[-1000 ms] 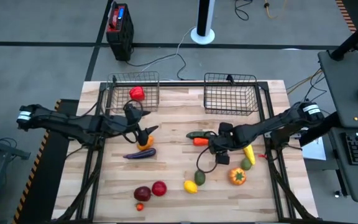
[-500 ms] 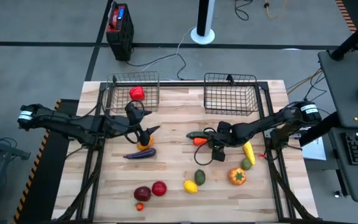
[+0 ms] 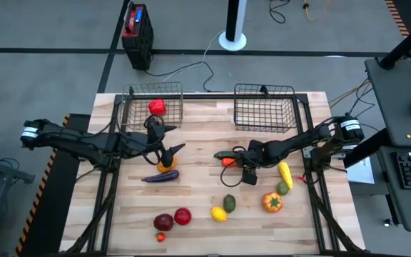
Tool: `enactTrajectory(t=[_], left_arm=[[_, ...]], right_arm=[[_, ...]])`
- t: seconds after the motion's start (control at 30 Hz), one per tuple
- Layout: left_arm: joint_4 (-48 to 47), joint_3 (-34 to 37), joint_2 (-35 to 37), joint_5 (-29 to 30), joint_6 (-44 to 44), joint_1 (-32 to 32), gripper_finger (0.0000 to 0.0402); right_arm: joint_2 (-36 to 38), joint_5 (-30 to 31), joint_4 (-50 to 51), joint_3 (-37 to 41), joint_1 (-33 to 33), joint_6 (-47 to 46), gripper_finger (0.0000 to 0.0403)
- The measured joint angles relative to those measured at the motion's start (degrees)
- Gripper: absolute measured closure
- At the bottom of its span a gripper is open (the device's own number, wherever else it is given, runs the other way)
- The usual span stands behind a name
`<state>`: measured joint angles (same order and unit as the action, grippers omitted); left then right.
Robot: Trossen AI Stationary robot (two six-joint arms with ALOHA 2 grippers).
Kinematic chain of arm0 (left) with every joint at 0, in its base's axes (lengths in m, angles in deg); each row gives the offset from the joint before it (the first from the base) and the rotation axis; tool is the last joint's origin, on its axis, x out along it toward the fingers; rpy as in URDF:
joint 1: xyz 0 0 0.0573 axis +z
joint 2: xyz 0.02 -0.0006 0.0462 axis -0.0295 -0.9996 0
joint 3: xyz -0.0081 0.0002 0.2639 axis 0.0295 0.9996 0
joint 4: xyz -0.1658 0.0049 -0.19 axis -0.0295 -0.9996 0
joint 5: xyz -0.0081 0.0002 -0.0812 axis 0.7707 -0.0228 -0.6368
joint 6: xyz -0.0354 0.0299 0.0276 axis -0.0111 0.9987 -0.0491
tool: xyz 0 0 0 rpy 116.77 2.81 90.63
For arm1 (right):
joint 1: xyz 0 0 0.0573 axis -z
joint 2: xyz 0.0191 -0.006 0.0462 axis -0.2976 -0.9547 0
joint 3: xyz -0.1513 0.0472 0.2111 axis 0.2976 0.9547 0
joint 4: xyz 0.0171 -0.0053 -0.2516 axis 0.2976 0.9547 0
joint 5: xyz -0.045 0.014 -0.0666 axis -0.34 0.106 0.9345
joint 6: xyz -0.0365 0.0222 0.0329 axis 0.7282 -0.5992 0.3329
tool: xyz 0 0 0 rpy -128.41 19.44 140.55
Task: Sort produce into baskets
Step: Put the carrot into the brown wire basket
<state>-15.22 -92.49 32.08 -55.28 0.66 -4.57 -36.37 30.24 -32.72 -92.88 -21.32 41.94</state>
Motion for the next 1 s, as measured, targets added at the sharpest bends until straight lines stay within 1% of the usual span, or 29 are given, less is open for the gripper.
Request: enactTrajectory(t=[0.47, 0.57, 0.63, 0.7, 0.9, 1.0], left_arm=[[2.37, 0.0, -2.87, -0.07, 0.81, 0.0, 0.0035], [3.35, 0.0, -3.09, -0.13, 1.9, 0.0, 0.0035], [3.99, 0.0, -3.21, -0.94, 2.91, 0.0, 0.0035], [4.57, 0.0, -3.25, -3.01, 4.08, 0.0, 0.0035], [6.46, 0.0, -3.25, -6.57, 5.64, -0.02, 0.0035], [8.04, 0.0, -3.25, -9.17, 6.69, 0.0, 0.0035]], right_arm=[[0.12, -2.03, -0.28, 0.01, -0.17, 0.04, 0.0305], [0.22, -1.94, -0.25, 0.02, -0.35, 0.29, 0.0333], [0.43, -1.99, -0.23, 0.02, -0.51, 0.39, 0.0342], [0.91, -1.99, 0.12, 0.08, -0.75, 0.41, 0.0346], [4.6, -3.07, -0.04, 0.17, -1.87, 0.34, 0.0341], [6.63, -3.43, -1.86, 0.17, -2.59, 0.31, 0.0341]])
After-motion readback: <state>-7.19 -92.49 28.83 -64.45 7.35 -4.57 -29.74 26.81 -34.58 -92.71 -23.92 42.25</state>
